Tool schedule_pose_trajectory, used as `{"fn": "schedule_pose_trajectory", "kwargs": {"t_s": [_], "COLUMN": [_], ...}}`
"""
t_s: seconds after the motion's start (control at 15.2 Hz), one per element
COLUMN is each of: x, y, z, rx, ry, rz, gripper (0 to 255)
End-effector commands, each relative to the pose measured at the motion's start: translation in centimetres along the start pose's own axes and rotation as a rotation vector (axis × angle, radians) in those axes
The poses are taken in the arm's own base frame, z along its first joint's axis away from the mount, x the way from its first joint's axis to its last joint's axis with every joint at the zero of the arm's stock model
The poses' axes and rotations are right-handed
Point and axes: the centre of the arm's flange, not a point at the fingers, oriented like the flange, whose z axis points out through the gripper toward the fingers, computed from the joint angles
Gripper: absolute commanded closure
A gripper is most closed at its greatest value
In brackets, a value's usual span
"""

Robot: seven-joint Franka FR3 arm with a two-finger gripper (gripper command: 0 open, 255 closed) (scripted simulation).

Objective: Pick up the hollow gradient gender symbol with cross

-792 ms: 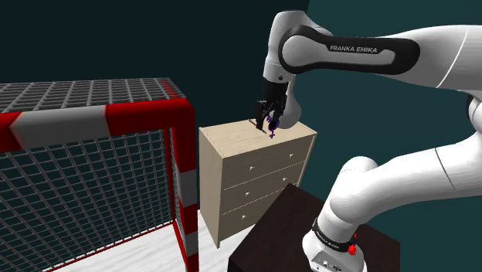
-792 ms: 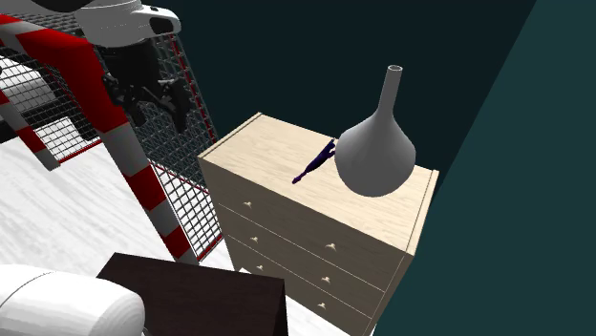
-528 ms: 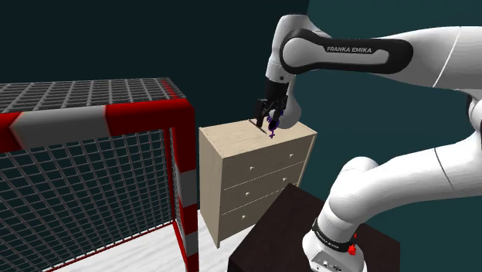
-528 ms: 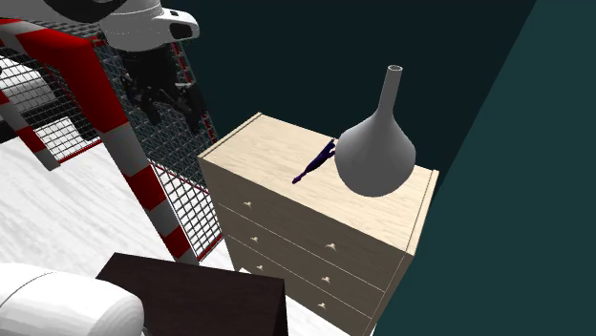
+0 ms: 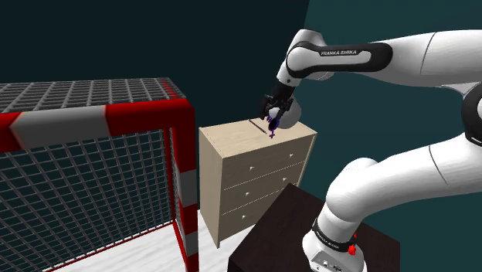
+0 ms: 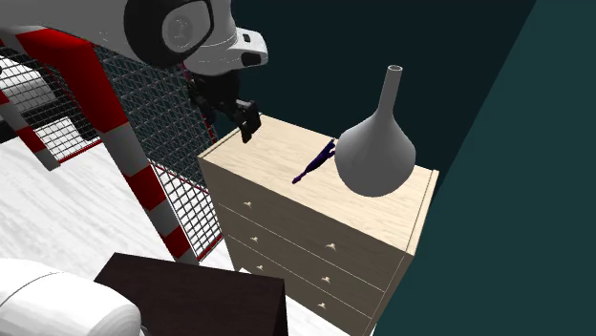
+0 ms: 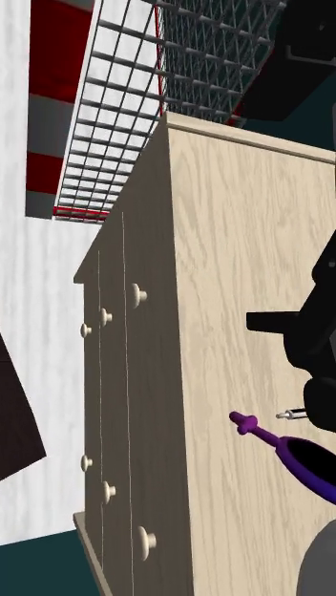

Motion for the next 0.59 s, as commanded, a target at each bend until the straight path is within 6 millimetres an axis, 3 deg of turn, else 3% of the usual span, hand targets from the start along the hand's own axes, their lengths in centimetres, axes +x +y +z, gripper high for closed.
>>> {"fn": "schedule_pose_trajectory", "kwargs": {"t_s": [0.0,0.53], "x": [1.1,3.7], "y": [2.7,13.1], "z": [0.5,3.4], "rx": [0.027,0.139], "ry": [0.036,0.169], "rz": [0.053,0.258], "gripper": [0,0]}}
